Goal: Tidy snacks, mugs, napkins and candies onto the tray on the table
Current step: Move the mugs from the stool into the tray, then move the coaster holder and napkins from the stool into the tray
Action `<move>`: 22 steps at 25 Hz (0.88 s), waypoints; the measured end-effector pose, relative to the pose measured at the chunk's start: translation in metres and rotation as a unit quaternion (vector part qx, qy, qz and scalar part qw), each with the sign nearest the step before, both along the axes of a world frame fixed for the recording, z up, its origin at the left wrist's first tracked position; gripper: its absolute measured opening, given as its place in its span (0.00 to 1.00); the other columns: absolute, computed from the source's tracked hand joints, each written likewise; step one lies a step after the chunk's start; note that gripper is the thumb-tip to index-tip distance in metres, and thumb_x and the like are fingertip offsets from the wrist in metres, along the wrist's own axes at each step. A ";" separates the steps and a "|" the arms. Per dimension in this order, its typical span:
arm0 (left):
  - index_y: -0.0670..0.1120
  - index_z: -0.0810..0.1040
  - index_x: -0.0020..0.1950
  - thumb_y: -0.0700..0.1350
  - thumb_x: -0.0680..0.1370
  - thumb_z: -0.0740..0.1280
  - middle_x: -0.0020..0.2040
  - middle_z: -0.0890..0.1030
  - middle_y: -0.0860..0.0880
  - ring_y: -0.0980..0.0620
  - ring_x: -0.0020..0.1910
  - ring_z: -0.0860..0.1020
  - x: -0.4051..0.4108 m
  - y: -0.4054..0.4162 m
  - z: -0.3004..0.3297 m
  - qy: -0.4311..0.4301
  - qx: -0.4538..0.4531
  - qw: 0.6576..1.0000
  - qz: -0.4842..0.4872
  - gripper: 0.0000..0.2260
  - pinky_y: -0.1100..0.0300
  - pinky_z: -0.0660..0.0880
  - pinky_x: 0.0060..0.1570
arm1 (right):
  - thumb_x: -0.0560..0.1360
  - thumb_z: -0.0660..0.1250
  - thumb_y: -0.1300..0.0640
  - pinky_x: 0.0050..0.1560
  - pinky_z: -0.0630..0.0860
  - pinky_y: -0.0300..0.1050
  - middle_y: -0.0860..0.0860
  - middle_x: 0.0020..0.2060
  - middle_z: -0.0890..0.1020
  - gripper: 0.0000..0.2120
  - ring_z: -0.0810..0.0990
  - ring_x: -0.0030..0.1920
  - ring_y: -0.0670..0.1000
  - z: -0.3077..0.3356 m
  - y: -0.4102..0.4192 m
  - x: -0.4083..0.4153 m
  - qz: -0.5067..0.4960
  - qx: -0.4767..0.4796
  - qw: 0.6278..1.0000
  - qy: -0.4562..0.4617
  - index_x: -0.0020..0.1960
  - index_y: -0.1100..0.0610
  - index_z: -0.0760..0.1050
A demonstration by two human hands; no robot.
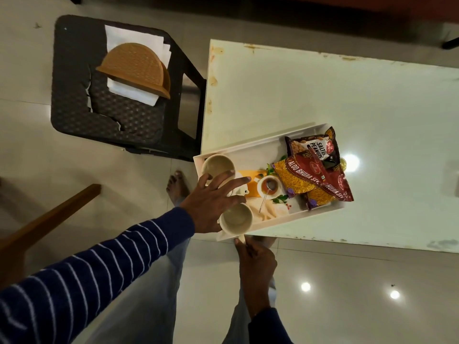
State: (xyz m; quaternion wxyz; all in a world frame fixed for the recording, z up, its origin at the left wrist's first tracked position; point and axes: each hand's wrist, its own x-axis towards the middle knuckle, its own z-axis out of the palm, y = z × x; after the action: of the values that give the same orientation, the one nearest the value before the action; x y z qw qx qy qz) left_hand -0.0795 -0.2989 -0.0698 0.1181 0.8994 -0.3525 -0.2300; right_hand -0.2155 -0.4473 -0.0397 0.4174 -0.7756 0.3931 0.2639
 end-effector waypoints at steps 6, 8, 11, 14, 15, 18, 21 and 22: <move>0.59 0.74 0.65 0.65 0.60 0.78 0.78 0.57 0.50 0.40 0.75 0.57 -0.004 0.006 -0.008 -0.001 -0.007 1.000 -0.008 0.36 0.33 0.68 0.61 | 0.74 0.74 0.53 0.39 0.70 0.23 0.38 0.33 0.82 0.03 0.81 0.36 0.37 -0.004 0.009 0.001 -0.009 -0.015 1.000 -0.006 0.42 0.45 0.83; 0.59 0.73 0.66 0.64 0.60 0.78 0.78 0.57 0.50 0.40 0.75 0.57 -0.005 0.007 -0.009 -0.006 -0.010 1.000 -0.009 0.37 0.33 0.67 0.61 | 0.75 0.73 0.54 0.39 0.74 0.27 0.40 0.34 0.83 0.02 0.81 0.37 0.37 -0.007 0.008 0.002 -0.009 0.002 1.000 0.009 0.44 0.51 0.84; 0.57 0.68 0.73 0.64 0.60 0.78 0.80 0.57 0.49 0.40 0.76 0.55 -0.010 0.012 -0.005 -0.037 0.004 0.999 -0.034 0.44 0.34 0.67 0.61 | 0.75 0.73 0.54 0.46 0.74 0.24 0.43 0.44 0.83 0.08 0.82 0.45 0.42 -0.002 0.003 0.012 0.047 0.006 0.997 0.063 0.54 0.51 0.83; 0.54 0.54 0.80 0.70 0.61 0.73 0.81 0.52 0.48 0.41 0.78 0.51 -0.014 0.031 0.005 -0.058 -0.003 0.996 -0.063 0.54 0.33 0.63 0.65 | 0.75 0.73 0.54 0.50 0.74 0.25 0.49 0.52 0.83 0.21 0.81 0.52 0.49 0.017 -0.011 0.024 0.100 -0.024 0.990 0.101 0.67 0.49 0.75; 0.54 0.51 0.81 0.74 0.62 0.69 0.82 0.50 0.49 0.42 0.79 0.51 -0.012 0.039 0.011 -0.065 -0.020 0.996 -0.050 0.54 0.35 0.60 0.66 | 0.75 0.72 0.54 0.43 0.74 0.25 0.49 0.46 0.83 0.22 0.81 0.45 0.49 0.028 -0.015 0.032 0.085 -0.032 0.991 0.098 0.68 0.49 0.74; 0.55 0.55 0.80 0.78 0.68 0.57 0.80 0.56 0.51 0.45 0.77 0.57 0.022 0.073 0.028 -0.072 -0.078 0.990 0.092 0.46 0.38 0.55 0.69 | 0.74 0.74 0.56 0.37 0.69 0.31 0.49 0.37 0.84 0.18 0.76 0.31 0.43 0.052 -0.020 0.073 0.059 -0.126 0.990 0.012 0.63 0.50 0.79; 0.52 0.63 0.75 0.72 0.72 0.61 0.75 0.66 0.48 0.47 0.72 0.65 0.088 0.128 0.031 -0.088 -0.099 0.942 0.307 0.37 0.37 0.66 0.65 | 0.76 0.72 0.58 0.36 0.67 0.22 0.51 0.49 0.86 0.14 0.75 0.35 0.34 0.053 0.005 0.148 0.103 -0.130 0.977 -0.135 0.61 0.57 0.81; 0.50 0.65 0.74 0.67 0.74 0.65 0.73 0.68 0.46 0.47 0.70 0.67 0.111 0.147 0.030 -0.078 -0.122 0.913 0.382 0.35 0.40 0.68 0.65 | 0.77 0.71 0.58 0.34 0.69 0.21 0.49 0.52 0.84 0.14 0.76 0.38 0.32 0.049 0.017 0.176 0.112 -0.097 0.975 -0.167 0.62 0.58 0.80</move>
State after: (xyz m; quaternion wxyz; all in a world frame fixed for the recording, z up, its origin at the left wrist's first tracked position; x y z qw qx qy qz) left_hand 0.0319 -0.1515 -0.0400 0.2779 0.9591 -0.0156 -0.0513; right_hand -0.0393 -0.4301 0.0090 0.3675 -0.8848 0.2522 0.1360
